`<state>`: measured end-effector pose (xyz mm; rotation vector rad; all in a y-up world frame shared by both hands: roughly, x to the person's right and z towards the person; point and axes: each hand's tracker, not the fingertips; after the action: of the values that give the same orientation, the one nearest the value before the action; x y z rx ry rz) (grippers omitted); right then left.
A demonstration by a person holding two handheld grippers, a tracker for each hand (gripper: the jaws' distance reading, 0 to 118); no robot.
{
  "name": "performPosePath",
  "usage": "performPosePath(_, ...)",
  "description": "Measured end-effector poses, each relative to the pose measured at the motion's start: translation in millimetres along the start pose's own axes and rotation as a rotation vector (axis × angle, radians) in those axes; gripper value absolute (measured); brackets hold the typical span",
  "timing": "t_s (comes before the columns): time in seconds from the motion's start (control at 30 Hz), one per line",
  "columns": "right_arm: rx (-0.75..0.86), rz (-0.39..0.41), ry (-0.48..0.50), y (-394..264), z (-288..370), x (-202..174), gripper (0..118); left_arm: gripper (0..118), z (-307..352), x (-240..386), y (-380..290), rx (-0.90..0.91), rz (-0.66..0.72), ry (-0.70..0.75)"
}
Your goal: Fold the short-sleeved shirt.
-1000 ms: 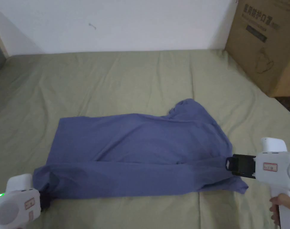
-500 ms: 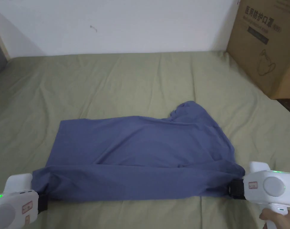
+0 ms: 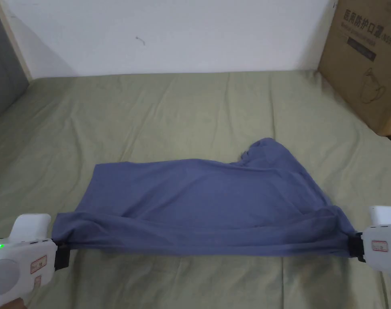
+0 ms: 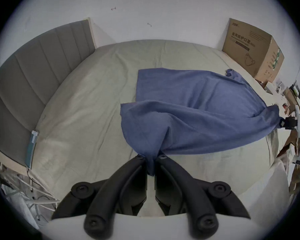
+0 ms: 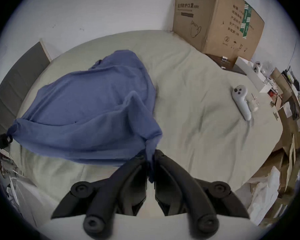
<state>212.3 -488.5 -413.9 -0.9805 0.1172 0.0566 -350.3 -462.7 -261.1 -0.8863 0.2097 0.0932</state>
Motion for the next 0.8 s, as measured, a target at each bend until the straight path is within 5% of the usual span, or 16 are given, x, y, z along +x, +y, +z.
performPosePath(0.1, 0.006, -0.059, 0.051, -15.5, 16.9, 7.2, 6, 6, 10.1, -2.3, -13.3, -0.006, -0.020, 0.003)
performPosePath(0.23, -0.063, -0.026, 0.027, -55.3, 13.3, 12.1, 6, 6, 17.6, -6.4, -46.7, -0.059, -0.016, -0.008)
performPosePath(0.3, -0.106, -0.092, 0.073, -73.5, 1.1, 19.2, 6, 6, 11.1, -6.9, -64.5, -0.119, -0.017, -0.015)
performPosePath(0.33, -0.104, -0.127, 0.085, -78.7, -2.6, 21.0, 8, 6, 6.3, -7.6, -70.4, -0.137, -0.020, -0.018)
performPosePath(0.37, -0.094, -0.151, 0.094, -82.4, -4.8, 22.3, 23, 10, 0.8, -8.1, -76.5, -0.144, -0.019, -0.018)
performPosePath(0.4, -0.090, -0.147, 0.081, -81.3, -3.9, 21.9, 47, 24, -2.6, -8.3, -78.7, -0.155, -0.011, -0.020)
performPosePath(0.43, -0.094, -0.141, 0.062, -78.9, -2.4, 21.3, 66, 62, -3.7, -8.7, -79.3, -0.158, 0.006, -0.003)
performPosePath(0.47, -0.086, -0.128, 0.057, -75.0, 0.8, 21.4, 66, 85, -3.1, -11.5, -77.2, -0.152, 0.027, 0.013)
performPosePath(0.5, -0.071, -0.114, 0.059, -68.4, 5.8, 22.2, 66, 94, -1.3, -14.9, -73.5, -0.144, 0.052, 0.011)
performPosePath(0.63, 0.034, -0.045, 0.025, -25.5, 31.4, 14.1, 66, 89, 20.8, -16.2, -40.4, -0.019, 0.143, -0.026)
performPosePath(0.7, 0.072, -0.009, 0.036, -0.9, 35.6, 7.2, 63, 56, 24.9, -10.5, -21.7, 0.024, 0.149, -0.045)
performPosePath(0.73, 0.087, 0.007, 0.044, 13.1, 36.0, 2.3, 45, 16, 24.9, -7.3, -12.3, 0.049, 0.150, -0.062)
performPosePath(0.77, 0.096, 0.019, 0.054, 26.4, 33.2, -1.7, 14, 0, 21.4, -3.7, -4.8, 0.057, 0.146, -0.073)
performPosePath(0.8, 0.106, 0.027, 0.065, 36.7, 29.6, -7.2, 14, 0, 15.7, -0.2, 0.3, 0.056, 0.145, -0.064)
